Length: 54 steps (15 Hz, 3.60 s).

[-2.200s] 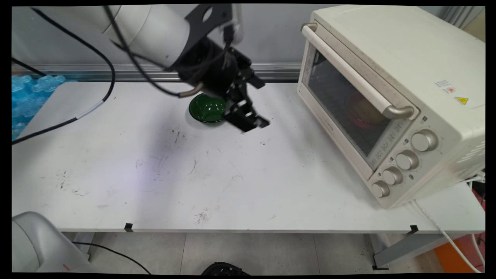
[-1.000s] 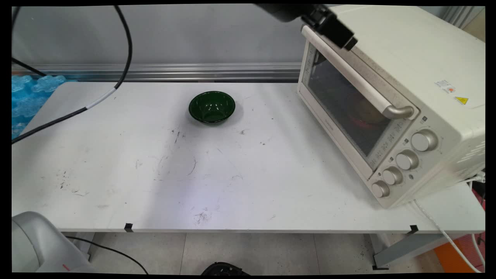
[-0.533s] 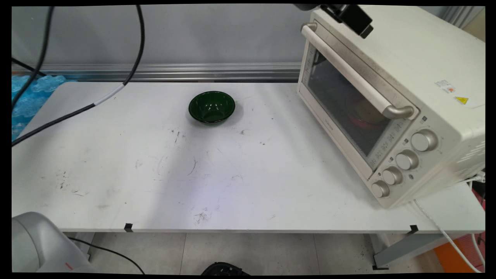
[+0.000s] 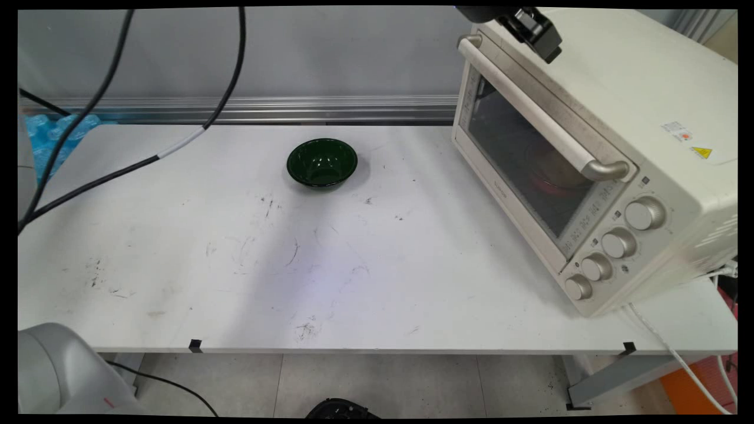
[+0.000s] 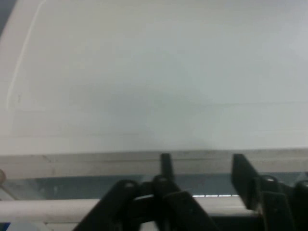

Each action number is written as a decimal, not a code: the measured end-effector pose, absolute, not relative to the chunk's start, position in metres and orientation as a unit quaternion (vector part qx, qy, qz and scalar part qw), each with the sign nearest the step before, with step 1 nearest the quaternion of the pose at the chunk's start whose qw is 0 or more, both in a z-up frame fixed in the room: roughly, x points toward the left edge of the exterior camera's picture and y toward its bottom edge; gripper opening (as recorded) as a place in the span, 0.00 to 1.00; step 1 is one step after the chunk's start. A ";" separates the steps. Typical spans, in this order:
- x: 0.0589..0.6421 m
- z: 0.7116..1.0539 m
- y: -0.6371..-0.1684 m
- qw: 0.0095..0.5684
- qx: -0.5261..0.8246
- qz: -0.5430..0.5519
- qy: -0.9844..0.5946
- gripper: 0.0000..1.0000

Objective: Open the oven

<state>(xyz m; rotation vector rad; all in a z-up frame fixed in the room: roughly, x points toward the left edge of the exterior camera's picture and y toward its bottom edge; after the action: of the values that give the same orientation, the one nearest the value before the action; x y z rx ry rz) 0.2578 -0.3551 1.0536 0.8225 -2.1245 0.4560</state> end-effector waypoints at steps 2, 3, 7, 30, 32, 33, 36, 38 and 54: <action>0.255 1.051 -0.360 0.390 0.325 0.180 -0.843 0.00; 0.254 1.050 -0.362 0.387 0.325 0.179 -0.844 0.00; 0.251 1.043 -0.370 0.369 0.329 0.179 -0.851 0.00; 0.242 0.998 -0.401 0.310 0.355 0.161 -0.867 0.00; 0.249 0.994 -0.398 0.303 0.361 0.159 -0.868 0.00; 0.252 0.992 -0.397 0.300 0.363 0.158 -0.868 0.00; 0.259 0.988 -0.393 0.292 0.370 0.155 -0.868 0.00; 0.264 0.984 -0.389 0.286 0.375 0.151 -0.868 0.00; 0.292 0.949 -0.374 0.253 0.386 0.124 -0.878 0.00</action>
<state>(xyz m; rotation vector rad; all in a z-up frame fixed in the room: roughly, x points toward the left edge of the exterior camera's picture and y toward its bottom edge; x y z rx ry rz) 0.2920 -0.3740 0.9485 1.0497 -2.3880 0.3370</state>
